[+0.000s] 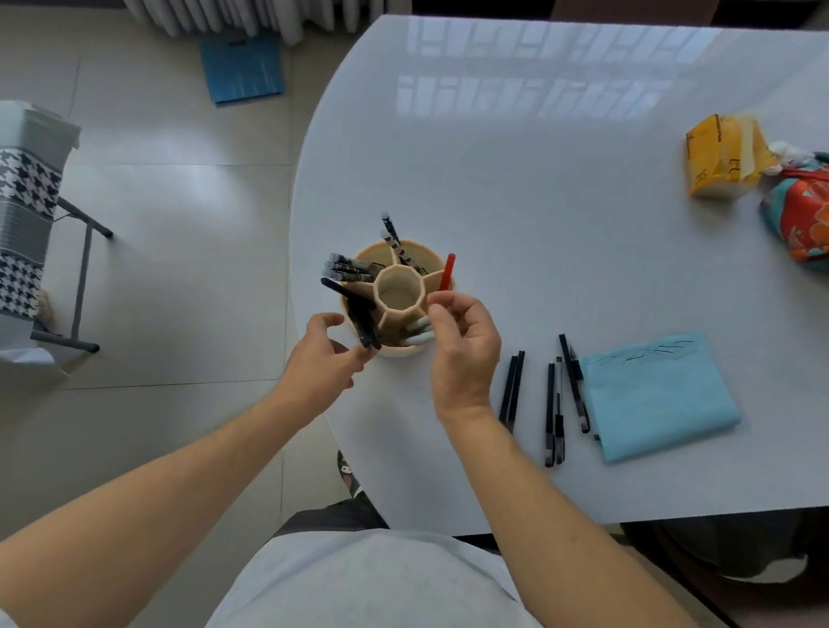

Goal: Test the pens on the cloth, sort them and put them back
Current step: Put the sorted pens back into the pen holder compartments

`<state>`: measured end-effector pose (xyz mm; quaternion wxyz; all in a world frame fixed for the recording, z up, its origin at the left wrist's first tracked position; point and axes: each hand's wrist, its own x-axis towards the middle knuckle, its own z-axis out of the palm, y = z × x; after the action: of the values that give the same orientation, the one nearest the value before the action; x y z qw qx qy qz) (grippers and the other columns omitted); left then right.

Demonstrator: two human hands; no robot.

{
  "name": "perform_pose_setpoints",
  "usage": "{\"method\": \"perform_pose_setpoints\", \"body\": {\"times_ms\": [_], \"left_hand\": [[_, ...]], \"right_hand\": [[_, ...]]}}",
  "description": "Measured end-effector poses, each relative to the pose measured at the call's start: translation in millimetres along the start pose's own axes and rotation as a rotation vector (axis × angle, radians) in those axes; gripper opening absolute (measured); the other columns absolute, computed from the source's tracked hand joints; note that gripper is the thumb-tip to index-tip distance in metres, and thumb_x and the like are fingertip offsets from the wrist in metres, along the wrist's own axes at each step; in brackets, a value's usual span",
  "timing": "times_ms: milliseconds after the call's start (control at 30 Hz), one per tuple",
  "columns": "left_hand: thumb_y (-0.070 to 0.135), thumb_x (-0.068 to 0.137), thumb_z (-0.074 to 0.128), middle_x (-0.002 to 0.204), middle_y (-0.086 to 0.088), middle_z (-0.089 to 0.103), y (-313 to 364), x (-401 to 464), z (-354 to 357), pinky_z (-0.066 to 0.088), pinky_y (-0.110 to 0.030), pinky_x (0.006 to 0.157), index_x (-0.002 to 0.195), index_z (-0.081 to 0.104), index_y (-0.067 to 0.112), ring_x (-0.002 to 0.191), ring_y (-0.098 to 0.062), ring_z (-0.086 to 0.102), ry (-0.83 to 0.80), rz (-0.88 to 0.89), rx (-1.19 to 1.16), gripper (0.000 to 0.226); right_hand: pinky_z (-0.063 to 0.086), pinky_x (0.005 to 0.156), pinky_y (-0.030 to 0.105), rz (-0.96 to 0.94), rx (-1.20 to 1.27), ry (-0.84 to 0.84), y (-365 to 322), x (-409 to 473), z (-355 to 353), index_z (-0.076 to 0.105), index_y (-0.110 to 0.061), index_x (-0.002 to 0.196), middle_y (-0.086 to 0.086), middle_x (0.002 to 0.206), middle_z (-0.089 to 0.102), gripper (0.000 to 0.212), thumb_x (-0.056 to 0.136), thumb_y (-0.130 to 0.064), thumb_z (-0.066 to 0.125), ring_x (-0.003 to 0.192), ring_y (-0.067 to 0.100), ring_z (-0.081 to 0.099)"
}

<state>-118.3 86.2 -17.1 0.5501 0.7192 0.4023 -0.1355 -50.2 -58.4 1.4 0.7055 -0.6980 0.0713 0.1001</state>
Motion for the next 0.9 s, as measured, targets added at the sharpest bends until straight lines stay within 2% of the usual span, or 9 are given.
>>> {"method": "perform_pose_setpoints", "body": {"times_ms": [133, 233, 300, 367, 433, 600, 700, 767, 900], "left_hand": [[0.038, 0.091, 0.072, 0.100, -0.007, 0.069, -3.5, 5.3, 3.0, 0.057, -0.031, 0.071, 0.146, 0.032, 0.021, 0.088, -0.021, 0.068, -0.025, 0.000, -0.050, 0.070], [0.032, 0.092, 0.072, 0.098, -0.006, 0.071, -7.1, 11.1, 4.2, 0.058, -0.034, 0.074, 0.146, 0.032, 0.025, 0.086, -0.025, 0.069, -0.041, -0.007, -0.083, 0.068], [0.026, 0.092, 0.072, 0.098, -0.007, 0.071, -9.4, 15.3, 4.3, 0.058, -0.034, 0.072, 0.145, 0.033, 0.027, 0.085, -0.028, 0.069, -0.050, -0.019, -0.109, 0.066], [0.022, 0.092, 0.072, 0.098, -0.008, 0.071, -12.0, 18.6, 4.6, 0.059, -0.034, 0.071, 0.144, 0.034, 0.029, 0.083, -0.028, 0.068, -0.054, -0.026, -0.143, 0.064], [0.019, 0.091, 0.072, 0.097, -0.009, 0.071, -14.3, 21.1, 5.3, 0.058, -0.034, 0.070, 0.142, 0.036, 0.029, 0.079, -0.027, 0.067, -0.051, -0.026, -0.169, 0.063], [0.023, 0.090, 0.073, 0.094, -0.009, 0.073, -17.4, 24.4, 7.7, 0.058, -0.035, 0.069, 0.142, 0.037, 0.028, 0.075, -0.027, 0.066, -0.046, -0.030, -0.194, 0.063], [0.026, 0.090, 0.074, 0.094, -0.009, 0.073, -15.6, 24.2, 9.2, 0.058, -0.035, 0.069, 0.141, 0.037, 0.028, 0.075, -0.026, 0.066, -0.040, -0.021, -0.183, 0.063], [0.026, 0.090, 0.074, 0.094, -0.010, 0.073, -13.7, 23.5, 10.6, 0.058, -0.036, 0.069, 0.142, 0.037, 0.026, 0.074, -0.026, 0.066, -0.034, -0.020, -0.178, 0.064], [0.023, 0.090, 0.074, 0.094, -0.011, 0.072, -11.6, 19.8, 11.7, 0.058, -0.038, 0.072, 0.145, 0.036, 0.023, 0.073, -0.026, 0.064, -0.024, -0.012, -0.174, 0.066]], "right_hand": [[0.056, 0.085, 0.022, -0.044, -0.129, -0.024, 10.5, -2.1, -27.8, 0.073, -0.027, 0.102, -0.007, 0.101, 0.073, 0.012, 0.095, -0.026, 0.063, 0.100, 0.011, 0.068], [0.055, 0.079, 0.018, 0.004, -0.361, 0.073, 23.8, 5.2, -75.1, 0.073, -0.021, 0.103, -0.007, 0.099, 0.072, 0.012, 0.093, -0.022, 0.066, 0.090, 0.002, 0.066], [0.056, 0.077, 0.024, 0.052, -0.562, 0.166, 32.8, 9.3, -114.2, 0.071, -0.018, 0.103, -0.005, 0.097, 0.070, 0.012, 0.092, -0.016, 0.066, 0.083, 0.000, 0.064], [0.054, 0.080, 0.031, 0.107, -0.769, 0.216, 41.9, 11.2, -150.1, 0.071, -0.012, 0.106, 0.003, 0.100, 0.068, 0.016, 0.090, -0.012, 0.066, 0.087, 0.013, 0.064], [0.047, 0.080, 0.028, 0.149, -0.904, 0.185, 51.3, 9.5, -174.7, 0.070, -0.009, 0.108, 0.005, 0.102, 0.064, 0.020, 0.089, -0.013, 0.067, 0.093, 0.022, 0.064], [0.047, 0.076, 0.029, 0.174, -1.077, 0.073, 65.4, 1.7, -184.0, 0.068, -0.014, 0.113, -0.001, 0.101, 0.058, 0.028, 0.092, -0.033, 0.069, 0.092, 0.020, 0.062], [0.044, 0.072, 0.029, 0.116, -1.116, 0.089, 66.9, 2.3, -173.3, 0.060, -0.015, 0.115, 0.000, 0.104, 0.058, 0.035, 0.092, -0.039, 0.069, 0.089, 0.017, 0.056], [0.038, 0.070, 0.027, 0.091, -1.095, 0.123, 65.4, 6.3, -168.9, 0.056, -0.015, 0.114, 0.000, 0.103, 0.056, 0.031, 0.094, -0.035, 0.066, 0.088, 0.016, 0.054], [0.044, 0.073, 0.031, 0.092, -1.153, 0.166, 59.7, 23.1, -177.5, 0.060, -0.011, 0.117, 0.006, 0.113, 0.055, 0.022, 0.096, -0.017, 0.056, 0.100, 0.023, 0.055]]}}
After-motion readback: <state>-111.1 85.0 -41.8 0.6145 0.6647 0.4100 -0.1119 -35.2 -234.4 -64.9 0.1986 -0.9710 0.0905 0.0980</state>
